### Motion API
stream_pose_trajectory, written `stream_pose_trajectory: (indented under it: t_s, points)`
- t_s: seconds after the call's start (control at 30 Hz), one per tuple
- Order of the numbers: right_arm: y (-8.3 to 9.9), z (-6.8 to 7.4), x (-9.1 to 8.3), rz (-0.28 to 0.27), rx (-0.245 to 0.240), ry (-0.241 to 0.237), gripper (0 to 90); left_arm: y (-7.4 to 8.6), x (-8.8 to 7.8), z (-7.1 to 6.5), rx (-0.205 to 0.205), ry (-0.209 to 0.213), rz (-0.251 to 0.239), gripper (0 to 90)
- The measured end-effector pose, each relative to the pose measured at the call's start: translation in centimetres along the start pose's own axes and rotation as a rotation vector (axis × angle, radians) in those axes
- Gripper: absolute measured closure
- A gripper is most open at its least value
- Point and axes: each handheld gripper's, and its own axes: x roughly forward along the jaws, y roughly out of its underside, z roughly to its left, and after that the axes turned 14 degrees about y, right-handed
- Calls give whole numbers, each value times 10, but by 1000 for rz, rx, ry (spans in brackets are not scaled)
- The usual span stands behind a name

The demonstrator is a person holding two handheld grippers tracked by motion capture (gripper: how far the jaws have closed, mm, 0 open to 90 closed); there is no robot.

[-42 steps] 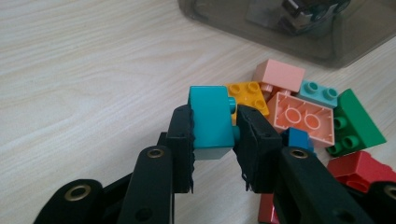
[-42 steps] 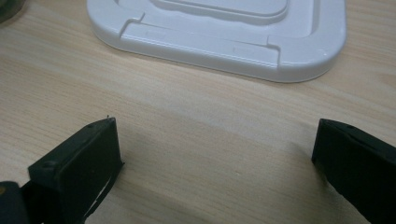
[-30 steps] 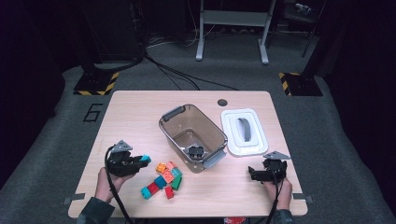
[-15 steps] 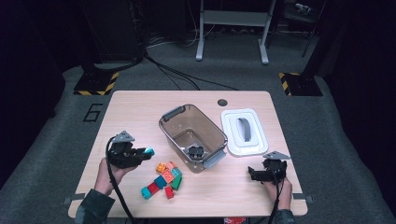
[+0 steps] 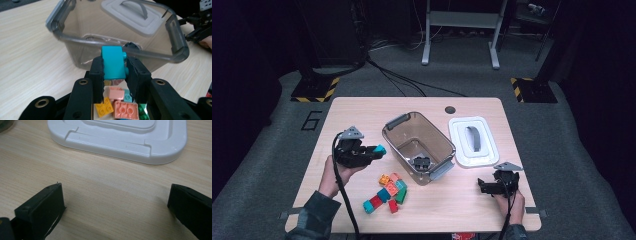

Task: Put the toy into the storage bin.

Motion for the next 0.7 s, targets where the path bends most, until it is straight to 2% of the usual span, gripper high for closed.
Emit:
stream_pose_trajectory:
  t_s: [0.17, 0.2, 0.4, 0.57, 0.7]
  points:
    - [0, 0, 0, 0, 0, 0, 0, -17, 8, -7, 34, 16, 5, 679]
    - [0, 0, 0, 0, 0, 1, 0, -19, 10, -8, 23, 22, -2, 680]
    - [0, 0, 0, 0, 0, 1, 0, -35, 22, -15, 44, 65, -12, 679]
    - [0, 0, 0, 0, 0, 1, 0, -41, 36, -19, 50, 96, 2, 679]
    - [0, 0, 0, 0, 0, 1, 0, -42, 51, -23, 38, 133, 20, 679]
